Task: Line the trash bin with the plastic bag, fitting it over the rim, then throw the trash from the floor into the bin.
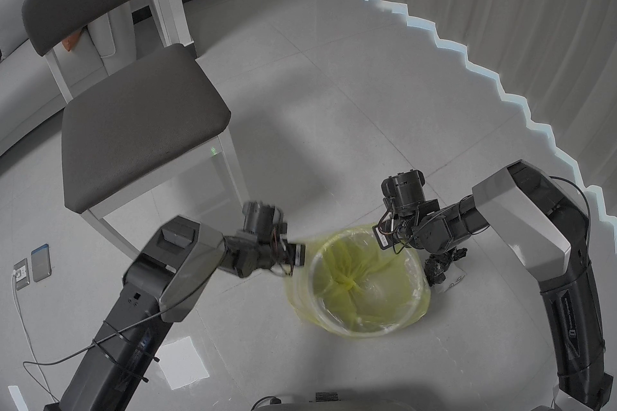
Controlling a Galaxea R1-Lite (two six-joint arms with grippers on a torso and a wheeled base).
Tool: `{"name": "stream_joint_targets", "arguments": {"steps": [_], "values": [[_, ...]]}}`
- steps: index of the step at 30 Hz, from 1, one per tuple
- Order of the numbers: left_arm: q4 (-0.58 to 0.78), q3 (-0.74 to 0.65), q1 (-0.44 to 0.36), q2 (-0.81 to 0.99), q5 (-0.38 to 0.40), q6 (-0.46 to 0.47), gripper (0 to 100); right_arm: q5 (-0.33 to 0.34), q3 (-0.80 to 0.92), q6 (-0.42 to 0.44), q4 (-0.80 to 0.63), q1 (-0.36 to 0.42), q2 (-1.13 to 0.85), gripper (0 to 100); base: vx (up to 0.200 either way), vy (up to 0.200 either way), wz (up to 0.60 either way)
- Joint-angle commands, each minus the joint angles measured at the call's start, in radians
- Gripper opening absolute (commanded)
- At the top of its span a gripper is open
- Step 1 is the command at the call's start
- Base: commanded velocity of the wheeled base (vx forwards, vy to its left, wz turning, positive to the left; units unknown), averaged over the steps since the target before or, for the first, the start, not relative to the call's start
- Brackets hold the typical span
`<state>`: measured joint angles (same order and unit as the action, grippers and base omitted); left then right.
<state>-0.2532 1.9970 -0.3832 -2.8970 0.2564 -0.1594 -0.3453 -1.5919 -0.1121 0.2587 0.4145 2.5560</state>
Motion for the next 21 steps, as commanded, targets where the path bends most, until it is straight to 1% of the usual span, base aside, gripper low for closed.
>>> {"name": "stream_joint_targets", "arguments": {"steps": [1,3,5,8,9,10,11,13,16,21], "values": [[0.068,0.003,-0.002,-0.130,0.000,-0.011,0,0.006,0.003,0.006,0.002,-0.011,0.033,0,0.000,0.000,0.00],[0.083,0.003,-0.003,-0.142,-0.002,-0.020,0,0.006,0.004,0.006,0.004,-0.011,0.033,0,0.000,0.000,0.00],[0.141,0.003,-0.006,-0.177,-0.003,-0.058,0,0.006,0.013,0.008,0.004,-0.011,0.024,0,0.000,0.000,0.00],[0.203,0.003,-0.006,-0.203,-0.006,-0.077,0,0.006,0.018,0.008,0.004,-0.011,0.024,0,0.000,0.000,0.00],[0.249,0.003,-0.006,-0.203,-0.012,-0.083,0,0.006,0.018,0.008,0.002,-0.011,0.018,0,0.000,0.000,0.00],[0.249,0.003,-0.006,-0.203,-0.012,-0.083,0,0.006,0.018,0.008,0.002,-0.011,0.018,0,0.000,0.000,0.00],[0.328,0.003,-0.003,-0.203,-0.016,-0.092,0,0.006,0.018,0.008,0.002,-0.013,0.012,0,0.000,0.000,0.00],[0.414,0.003,-0.002,-0.203,-0.016,-0.115,0,0.006,0.020,0.008,0.001,-0.016,0.007,0,0.000,0.000,0.00],[0.419,0.003,-0.005,-0.203,-0.016,-0.143,0,0.006,0.027,0.008,0.001,-0.017,-0.008,0,0.000,0.000,0.00],[0.348,0.003,-0.008,-0.203,-0.019,-0.190,0,0.006,0.055,0.008,0.002,-0.017,-0.029,0,0.000,0.000,0.00]]}}
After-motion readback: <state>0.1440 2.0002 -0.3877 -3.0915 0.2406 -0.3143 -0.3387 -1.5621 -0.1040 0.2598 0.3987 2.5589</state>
